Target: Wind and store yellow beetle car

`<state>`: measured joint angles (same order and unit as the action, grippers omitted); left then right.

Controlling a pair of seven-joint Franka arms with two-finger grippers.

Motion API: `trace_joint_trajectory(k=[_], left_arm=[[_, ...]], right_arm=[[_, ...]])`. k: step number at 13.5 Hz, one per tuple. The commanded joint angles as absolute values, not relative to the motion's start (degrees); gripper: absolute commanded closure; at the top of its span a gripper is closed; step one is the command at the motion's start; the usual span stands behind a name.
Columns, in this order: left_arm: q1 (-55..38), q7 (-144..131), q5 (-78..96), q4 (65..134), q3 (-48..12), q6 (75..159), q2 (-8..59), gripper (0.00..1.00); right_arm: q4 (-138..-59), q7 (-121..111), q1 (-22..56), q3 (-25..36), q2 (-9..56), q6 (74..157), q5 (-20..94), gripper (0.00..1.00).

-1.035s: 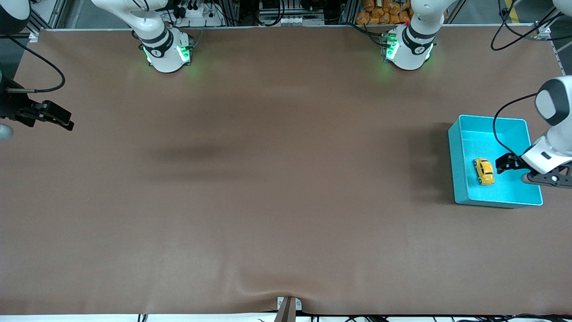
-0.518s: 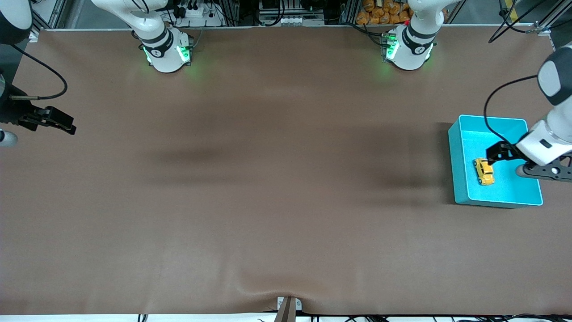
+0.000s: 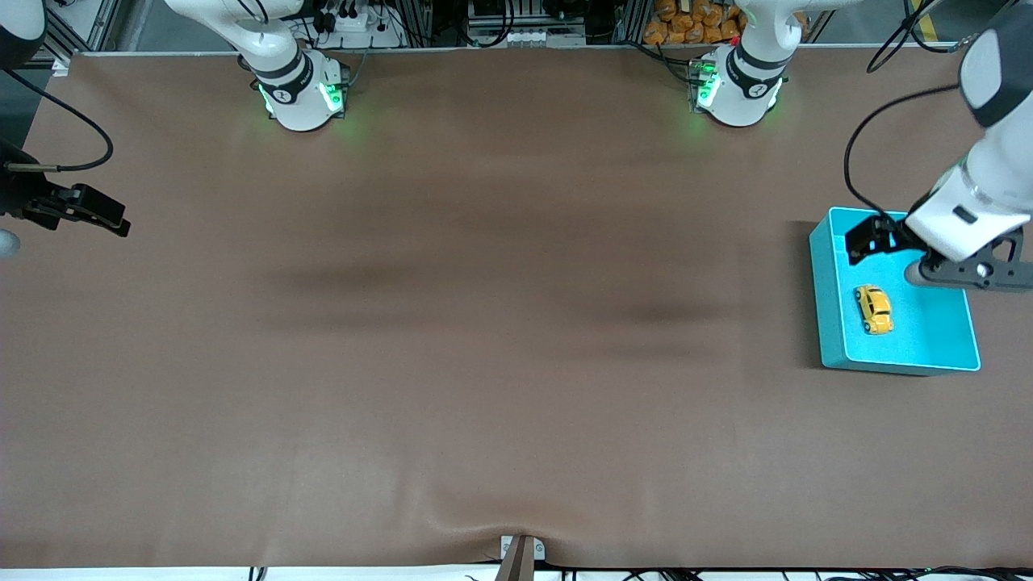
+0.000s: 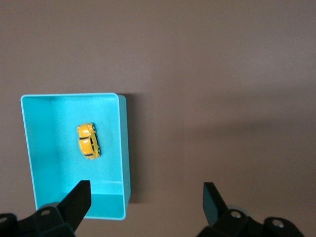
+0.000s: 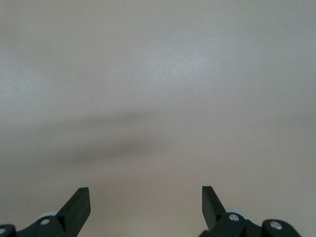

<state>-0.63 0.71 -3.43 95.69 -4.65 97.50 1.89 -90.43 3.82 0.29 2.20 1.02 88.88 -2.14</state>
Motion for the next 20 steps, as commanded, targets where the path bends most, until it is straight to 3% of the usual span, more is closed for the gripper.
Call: trace_joint_trajectory(k=[1, 7, 20], left_arm=[[-1.76, -0.87, -0.88, 92.56, -3.34, 91.43, -0.26, 0.0], [-2.11, -0.44, -0.79, 85.96, -3.34, 79.55, -0.7, 0.0], [-1.76, -0.53, 1.93, 85.87, -3.34, 81.56, -1.05, 0.0]], right_arm=[[-89.21, 4.31, 0.62, 2.55, 1.32, 87.63, -1.76, 0.0], [-89.21, 4.48, 0.7, 2.55, 1.32, 87.54, -1.85, 0.0], [-89.39, 4.48, 0.88, 2.46, 1.41, 87.54, -2.46, 0.0]])
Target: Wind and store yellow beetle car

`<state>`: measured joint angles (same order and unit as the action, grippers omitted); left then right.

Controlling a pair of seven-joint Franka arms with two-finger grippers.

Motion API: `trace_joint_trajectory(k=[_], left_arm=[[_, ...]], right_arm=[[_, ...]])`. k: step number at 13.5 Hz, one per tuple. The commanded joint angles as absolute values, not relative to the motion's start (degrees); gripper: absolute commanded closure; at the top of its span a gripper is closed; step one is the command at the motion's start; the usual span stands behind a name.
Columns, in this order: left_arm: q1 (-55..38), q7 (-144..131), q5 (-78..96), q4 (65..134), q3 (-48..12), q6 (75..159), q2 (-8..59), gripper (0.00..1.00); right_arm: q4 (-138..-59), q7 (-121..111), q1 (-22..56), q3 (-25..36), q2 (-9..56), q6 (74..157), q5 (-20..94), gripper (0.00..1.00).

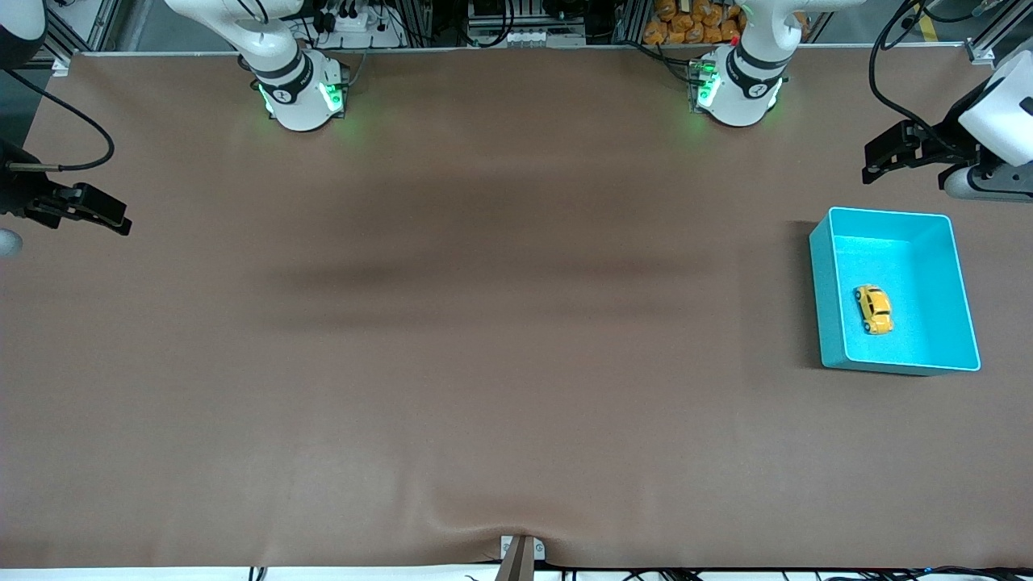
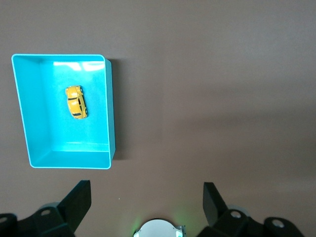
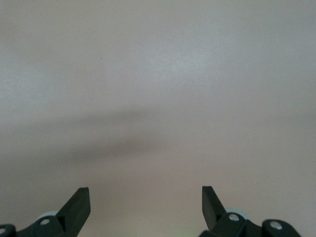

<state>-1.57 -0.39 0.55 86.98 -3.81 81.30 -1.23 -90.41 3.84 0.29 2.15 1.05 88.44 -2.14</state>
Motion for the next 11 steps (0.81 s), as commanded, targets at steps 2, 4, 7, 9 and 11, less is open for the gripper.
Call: trace_joint_trajectory(k=[2, 4, 7, 9, 11], left_arm=[[-1.67, -0.44, 2.2, 85.87, -3.25, 81.74, -0.97, 0.0], [-1.58, -0.44, 2.2, 85.78, -3.25, 81.74, -0.97, 0.0], [-1.58, -0.44, 2.2, 85.78, -3.25, 81.74, -0.97, 0.0], [-1.58, -0.44, 2.11, 85.87, -3.16, 81.74, -0.97, 0.0], [-1.67, -0.44, 2.11, 85.78, -3.16, 81.74, -0.79, 0.0]], right_arm=[[-89.47, 4.48, 0.88, 2.46, 1.41, 87.45, -2.46, 0.0], [-89.38, 4.48, 0.79, 2.46, 1.41, 87.36, -2.46, 0.0], [-89.21, 4.48, 0.88, 2.46, 1.41, 86.92, -2.46, 0.0], [-89.21, 4.48, 0.88, 2.46, 1.41, 86.92, -2.46, 0.0], [-89.21, 4.4, 0.79, 2.46, 1.32, 86.92, -2.46, 0.0]])
